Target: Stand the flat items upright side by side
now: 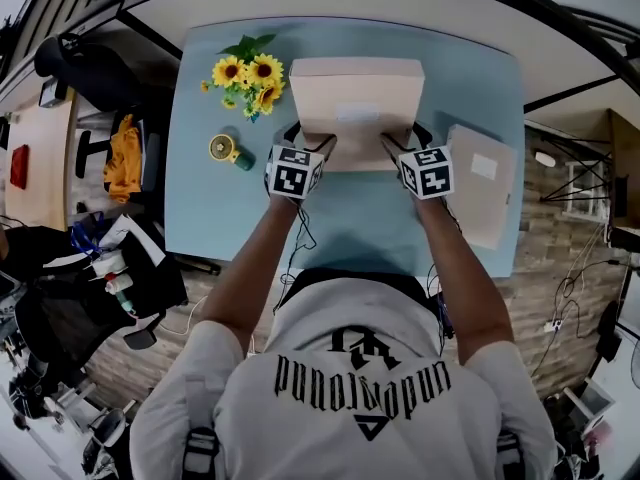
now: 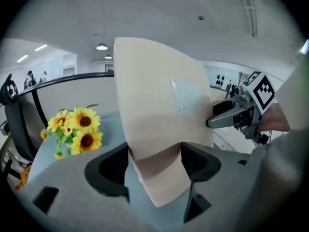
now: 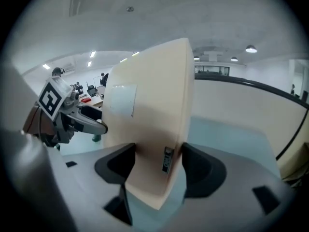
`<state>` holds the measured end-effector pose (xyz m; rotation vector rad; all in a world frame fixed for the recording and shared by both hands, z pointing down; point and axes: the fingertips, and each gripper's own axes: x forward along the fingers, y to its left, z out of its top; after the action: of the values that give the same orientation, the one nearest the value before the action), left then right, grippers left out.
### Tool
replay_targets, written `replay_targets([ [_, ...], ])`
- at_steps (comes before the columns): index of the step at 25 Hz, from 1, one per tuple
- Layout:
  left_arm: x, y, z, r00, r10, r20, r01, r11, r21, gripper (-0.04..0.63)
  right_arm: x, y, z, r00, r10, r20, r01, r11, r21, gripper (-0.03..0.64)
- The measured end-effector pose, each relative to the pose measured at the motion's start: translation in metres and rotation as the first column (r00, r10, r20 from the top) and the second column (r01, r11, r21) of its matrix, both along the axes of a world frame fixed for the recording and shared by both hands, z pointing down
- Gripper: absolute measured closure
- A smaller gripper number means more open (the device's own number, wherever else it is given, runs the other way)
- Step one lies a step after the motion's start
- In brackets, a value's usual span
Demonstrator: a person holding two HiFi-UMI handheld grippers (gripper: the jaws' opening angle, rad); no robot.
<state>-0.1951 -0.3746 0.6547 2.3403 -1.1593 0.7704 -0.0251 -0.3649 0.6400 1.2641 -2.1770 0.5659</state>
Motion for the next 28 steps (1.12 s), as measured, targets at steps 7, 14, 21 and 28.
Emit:
replay_targets([
  [7, 0.022, -0.020, -0.013, 1.000, 0.012, 0.022, -0.014, 0.993, 0.118, 0.250, 0.022, -0.011, -0.002, 0.997, 0.066, -0.038, -0.061, 0.990, 0.125, 0.319],
  [14, 0.035, -0.031, -0.002, 1.000, 0.017, 0.026, -0.021, 0.985, 0.173, 0.252, 0.035, -0.017, 0.008, 0.992, 0.094, -0.079, -0.078, 0.979, 0.188, 0.321],
  [21, 0.039, -0.029, 0.008, 0.999, 0.016, 0.034, -0.022, 0.983, 0.184, 0.249, 0.035, -0.016, 0.012, 0.991, 0.093, -0.094, -0.070, 0.972, 0.223, 0.318],
  [28, 0.039, -0.027, 0.006, 1.000, 0.024, 0.015, -0.026, 0.980, 0.197, 0.225, 0.035, -0.015, 0.012, 0.991, 0.099, -0.091, -0.076, 0.971, 0.229, 0.289],
])
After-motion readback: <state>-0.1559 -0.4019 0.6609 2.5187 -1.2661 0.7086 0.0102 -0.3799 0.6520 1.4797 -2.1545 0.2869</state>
